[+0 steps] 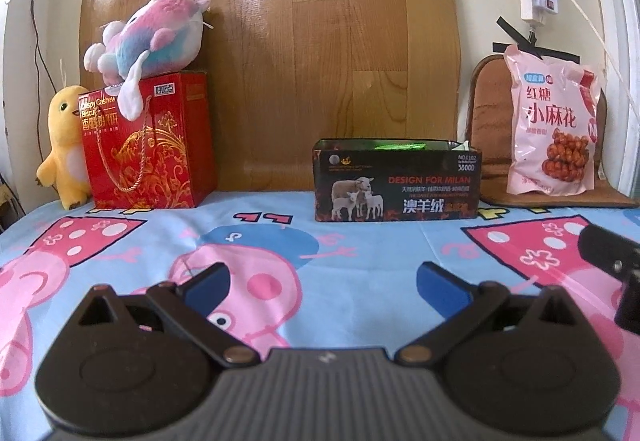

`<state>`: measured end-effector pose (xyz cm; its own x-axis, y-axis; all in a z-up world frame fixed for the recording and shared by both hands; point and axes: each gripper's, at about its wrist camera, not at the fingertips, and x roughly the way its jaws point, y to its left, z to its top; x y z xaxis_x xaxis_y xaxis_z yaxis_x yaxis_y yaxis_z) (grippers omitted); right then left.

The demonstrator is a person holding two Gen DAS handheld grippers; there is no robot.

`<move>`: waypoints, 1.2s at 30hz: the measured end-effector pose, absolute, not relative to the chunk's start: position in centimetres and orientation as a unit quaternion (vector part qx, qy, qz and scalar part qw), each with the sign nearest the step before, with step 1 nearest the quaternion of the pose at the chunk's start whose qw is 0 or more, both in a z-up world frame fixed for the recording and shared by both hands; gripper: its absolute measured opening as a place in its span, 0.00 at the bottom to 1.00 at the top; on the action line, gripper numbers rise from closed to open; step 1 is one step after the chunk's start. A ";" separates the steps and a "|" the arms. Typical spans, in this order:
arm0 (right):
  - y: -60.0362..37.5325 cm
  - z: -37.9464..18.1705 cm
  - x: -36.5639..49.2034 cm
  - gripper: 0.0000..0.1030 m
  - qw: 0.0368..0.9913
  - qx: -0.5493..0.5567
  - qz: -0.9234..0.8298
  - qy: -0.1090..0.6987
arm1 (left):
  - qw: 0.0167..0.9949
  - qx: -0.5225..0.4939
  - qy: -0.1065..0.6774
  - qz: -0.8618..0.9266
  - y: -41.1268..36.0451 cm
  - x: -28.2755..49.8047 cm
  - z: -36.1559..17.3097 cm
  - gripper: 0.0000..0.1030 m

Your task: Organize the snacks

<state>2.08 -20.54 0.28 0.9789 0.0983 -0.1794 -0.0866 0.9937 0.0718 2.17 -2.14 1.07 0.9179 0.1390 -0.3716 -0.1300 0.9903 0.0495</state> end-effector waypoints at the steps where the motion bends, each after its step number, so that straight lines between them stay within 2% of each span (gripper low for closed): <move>1: -20.5 0.3 2.0 1.00 0.995 0.031 0.046 0.088 | 0.979 0.009 0.190 0.067 -2.1 2.1 1.1 1.00; 36: -20.2 0.2 2.0 1.00 0.995 0.028 0.045 0.088 | 0.980 -0.008 0.190 0.055 -1.8 1.9 1.1 1.00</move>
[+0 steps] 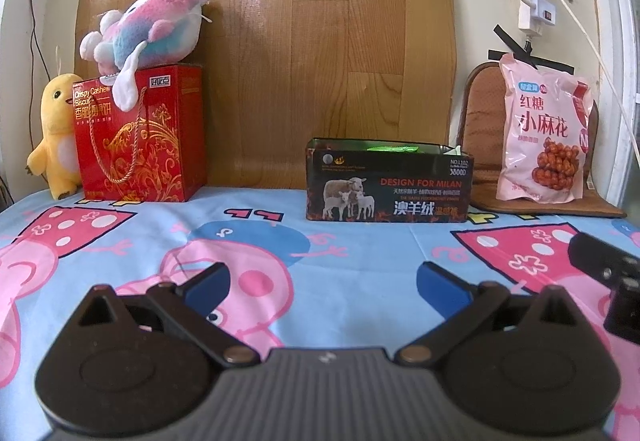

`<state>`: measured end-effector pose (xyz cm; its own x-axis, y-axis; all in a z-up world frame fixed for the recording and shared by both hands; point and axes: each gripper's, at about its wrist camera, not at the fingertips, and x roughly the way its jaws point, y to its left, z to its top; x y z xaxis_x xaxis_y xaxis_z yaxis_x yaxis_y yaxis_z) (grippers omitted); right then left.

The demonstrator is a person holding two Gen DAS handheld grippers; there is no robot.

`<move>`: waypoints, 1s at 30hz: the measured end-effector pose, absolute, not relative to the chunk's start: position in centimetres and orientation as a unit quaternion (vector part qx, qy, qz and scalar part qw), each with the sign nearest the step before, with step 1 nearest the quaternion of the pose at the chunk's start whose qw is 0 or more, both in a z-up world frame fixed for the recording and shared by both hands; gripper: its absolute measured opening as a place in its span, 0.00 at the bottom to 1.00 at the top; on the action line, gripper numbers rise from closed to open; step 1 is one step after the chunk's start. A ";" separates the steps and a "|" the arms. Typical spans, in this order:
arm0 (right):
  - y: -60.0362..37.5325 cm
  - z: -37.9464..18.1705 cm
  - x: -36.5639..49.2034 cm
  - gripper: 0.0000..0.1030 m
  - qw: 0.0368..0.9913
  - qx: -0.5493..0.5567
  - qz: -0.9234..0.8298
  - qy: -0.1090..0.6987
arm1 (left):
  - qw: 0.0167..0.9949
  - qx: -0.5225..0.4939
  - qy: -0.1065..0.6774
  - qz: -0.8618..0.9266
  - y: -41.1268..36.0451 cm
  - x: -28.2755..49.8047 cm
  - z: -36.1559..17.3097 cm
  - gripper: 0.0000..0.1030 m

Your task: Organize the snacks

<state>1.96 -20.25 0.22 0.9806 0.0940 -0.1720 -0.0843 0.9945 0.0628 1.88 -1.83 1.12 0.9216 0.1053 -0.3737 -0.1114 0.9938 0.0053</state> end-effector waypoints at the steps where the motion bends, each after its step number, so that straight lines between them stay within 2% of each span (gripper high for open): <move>1: -20.2 0.2 2.0 1.00 0.995 0.028 0.045 0.088 | 0.980 -0.008 0.190 0.055 -1.8 1.9 1.1 1.00; 30: -20.1 0.1 2.1 1.00 0.994 0.030 0.049 0.093 | 0.980 -0.008 0.191 0.055 -1.8 1.9 1.2 1.00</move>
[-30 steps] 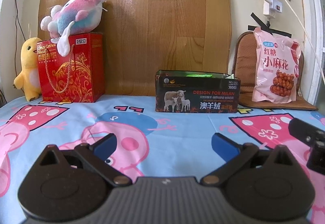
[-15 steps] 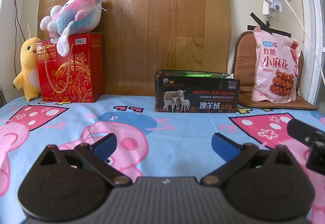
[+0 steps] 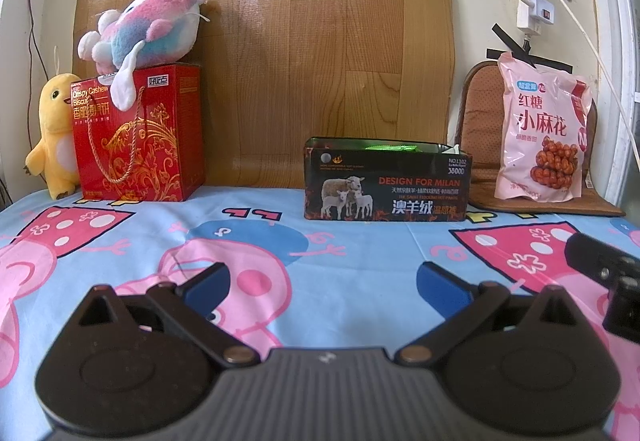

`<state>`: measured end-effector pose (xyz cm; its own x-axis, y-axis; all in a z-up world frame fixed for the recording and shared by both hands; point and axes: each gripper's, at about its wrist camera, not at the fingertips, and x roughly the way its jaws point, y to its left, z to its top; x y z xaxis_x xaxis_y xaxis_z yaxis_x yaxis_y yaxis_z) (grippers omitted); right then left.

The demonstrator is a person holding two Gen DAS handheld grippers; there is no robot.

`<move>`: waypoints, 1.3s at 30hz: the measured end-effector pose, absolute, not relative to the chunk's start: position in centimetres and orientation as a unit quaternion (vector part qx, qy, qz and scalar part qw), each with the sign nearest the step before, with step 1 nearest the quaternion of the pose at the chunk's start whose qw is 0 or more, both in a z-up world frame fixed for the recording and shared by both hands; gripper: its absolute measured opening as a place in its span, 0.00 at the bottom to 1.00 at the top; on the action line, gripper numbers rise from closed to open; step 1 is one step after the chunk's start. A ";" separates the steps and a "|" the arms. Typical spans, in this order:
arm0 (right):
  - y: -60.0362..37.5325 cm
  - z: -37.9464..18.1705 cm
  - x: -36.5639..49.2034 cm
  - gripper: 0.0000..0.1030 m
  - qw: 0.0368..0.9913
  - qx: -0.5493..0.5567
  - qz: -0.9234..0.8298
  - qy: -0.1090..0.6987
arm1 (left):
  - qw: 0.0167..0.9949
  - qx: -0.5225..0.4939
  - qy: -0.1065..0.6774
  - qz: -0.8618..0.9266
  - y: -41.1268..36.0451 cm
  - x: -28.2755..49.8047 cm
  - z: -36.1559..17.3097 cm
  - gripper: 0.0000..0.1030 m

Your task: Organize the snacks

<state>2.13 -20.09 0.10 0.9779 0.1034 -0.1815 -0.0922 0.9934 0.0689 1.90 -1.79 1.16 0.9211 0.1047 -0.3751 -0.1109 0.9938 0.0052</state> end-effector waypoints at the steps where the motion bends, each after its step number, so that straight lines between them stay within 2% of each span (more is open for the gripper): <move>1: -20.1 0.1 2.1 1.00 0.994 0.030 0.049 0.093 | 0.980 -0.008 0.191 0.054 -1.8 1.9 1.1 1.00; 39: -20.3 -0.1 2.5 1.00 0.991 0.047 0.062 0.104 | 0.972 -0.009 0.225 0.063 -1.5 3.0 0.9 1.00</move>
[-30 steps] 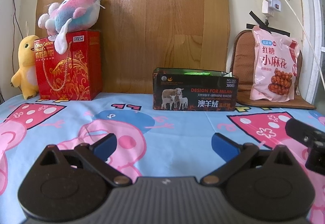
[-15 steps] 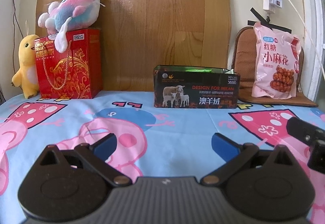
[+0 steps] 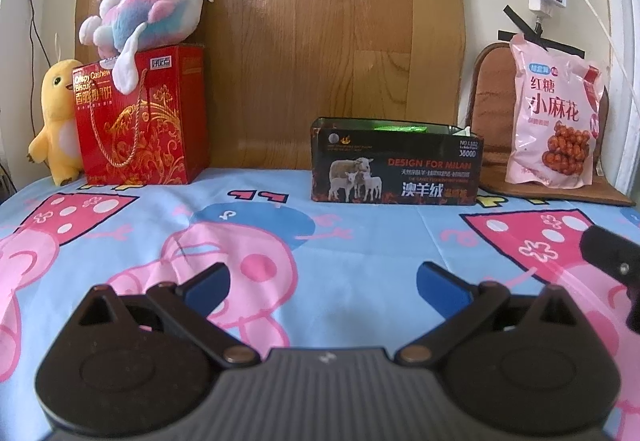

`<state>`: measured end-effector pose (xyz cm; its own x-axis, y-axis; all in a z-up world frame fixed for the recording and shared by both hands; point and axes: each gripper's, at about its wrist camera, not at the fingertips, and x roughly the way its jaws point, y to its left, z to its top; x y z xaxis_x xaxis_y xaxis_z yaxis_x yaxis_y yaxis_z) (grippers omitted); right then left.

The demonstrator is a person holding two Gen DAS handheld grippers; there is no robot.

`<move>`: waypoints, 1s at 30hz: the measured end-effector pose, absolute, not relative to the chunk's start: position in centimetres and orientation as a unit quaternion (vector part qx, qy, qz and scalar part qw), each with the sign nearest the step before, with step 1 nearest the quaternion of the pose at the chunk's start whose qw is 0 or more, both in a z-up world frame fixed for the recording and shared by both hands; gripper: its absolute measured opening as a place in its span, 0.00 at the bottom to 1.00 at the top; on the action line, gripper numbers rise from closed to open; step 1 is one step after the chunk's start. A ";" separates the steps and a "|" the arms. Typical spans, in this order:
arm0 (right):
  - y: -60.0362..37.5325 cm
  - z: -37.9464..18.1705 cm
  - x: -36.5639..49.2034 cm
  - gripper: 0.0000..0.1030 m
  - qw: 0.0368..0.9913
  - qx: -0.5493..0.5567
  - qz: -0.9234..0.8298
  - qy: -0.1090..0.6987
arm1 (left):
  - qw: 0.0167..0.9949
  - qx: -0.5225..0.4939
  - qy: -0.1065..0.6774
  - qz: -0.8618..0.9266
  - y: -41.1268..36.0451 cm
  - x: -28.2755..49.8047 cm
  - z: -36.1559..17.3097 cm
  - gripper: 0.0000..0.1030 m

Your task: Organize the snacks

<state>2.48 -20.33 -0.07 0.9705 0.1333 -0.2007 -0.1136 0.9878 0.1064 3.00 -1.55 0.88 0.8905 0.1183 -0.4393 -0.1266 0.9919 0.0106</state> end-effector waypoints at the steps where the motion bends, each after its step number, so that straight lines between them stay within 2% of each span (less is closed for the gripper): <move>1: -20.4 -0.1 2.5 1.00 0.991 0.049 0.063 0.104 | 0.972 -0.010 0.227 0.063 -1.5 3.0 0.9 1.00; 9: -20.5 -0.1 3.2 1.00 0.988 0.055 0.058 0.130 | 0.965 -0.020 0.255 0.053 -1.1 3.4 1.1 1.00; 17: -21.3 0.4 0.9 1.00 0.974 0.099 0.090 0.181 | 0.960 -0.033 0.276 0.034 -1.2 0.4 3.2 1.00; 30: -22.1 3.2 -1.8 1.00 0.970 0.131 0.110 0.170 | 0.962 0.022 0.266 0.059 -3.0 -3.1 6.2 1.00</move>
<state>-1.77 -22.05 3.16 0.9179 0.2586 -0.3010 -0.1695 0.9413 0.2918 -3.07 -2.96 6.23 0.8512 0.1255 -0.5096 -0.1022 0.9920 0.0737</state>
